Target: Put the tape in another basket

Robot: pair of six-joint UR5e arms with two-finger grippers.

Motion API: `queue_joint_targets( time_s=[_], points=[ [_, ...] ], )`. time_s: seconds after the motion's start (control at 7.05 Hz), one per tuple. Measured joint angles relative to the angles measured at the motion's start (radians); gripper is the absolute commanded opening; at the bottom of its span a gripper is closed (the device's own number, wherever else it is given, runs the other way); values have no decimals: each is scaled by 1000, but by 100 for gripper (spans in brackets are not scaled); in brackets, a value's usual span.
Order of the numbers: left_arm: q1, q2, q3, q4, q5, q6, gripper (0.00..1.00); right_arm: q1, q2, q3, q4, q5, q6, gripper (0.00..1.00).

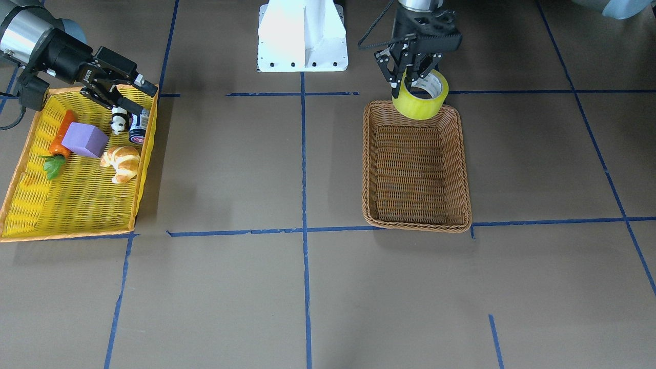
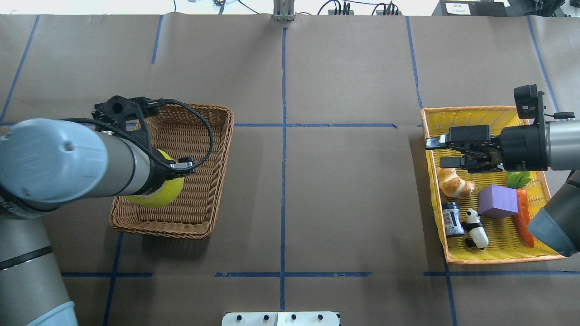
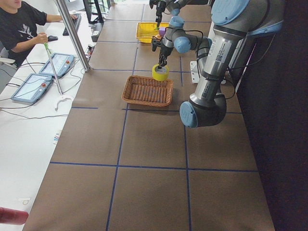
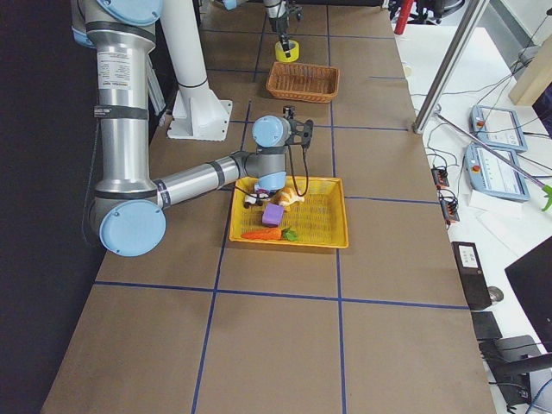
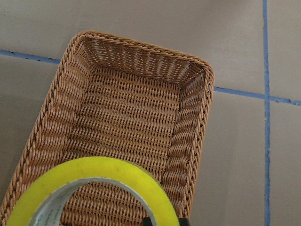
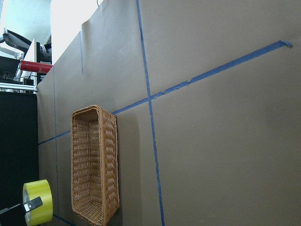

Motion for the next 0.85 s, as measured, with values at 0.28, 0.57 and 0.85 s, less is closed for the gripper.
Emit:
queue_joint_targets(
  time_s=[0.28, 0.57, 0.85],
  points=[
    [-11, -18, 120, -92, 1, 48, 0, 2, -11, 0, -4, 0, 0, 100],
    [-41, -18, 244, -233, -4, 68, 0, 0, -13, 0, -6, 0, 0, 100],
    [-53, -16, 319, -283, -8, 90, 0, -2, -15, -1, -7, 0, 0, 100]
  ],
)
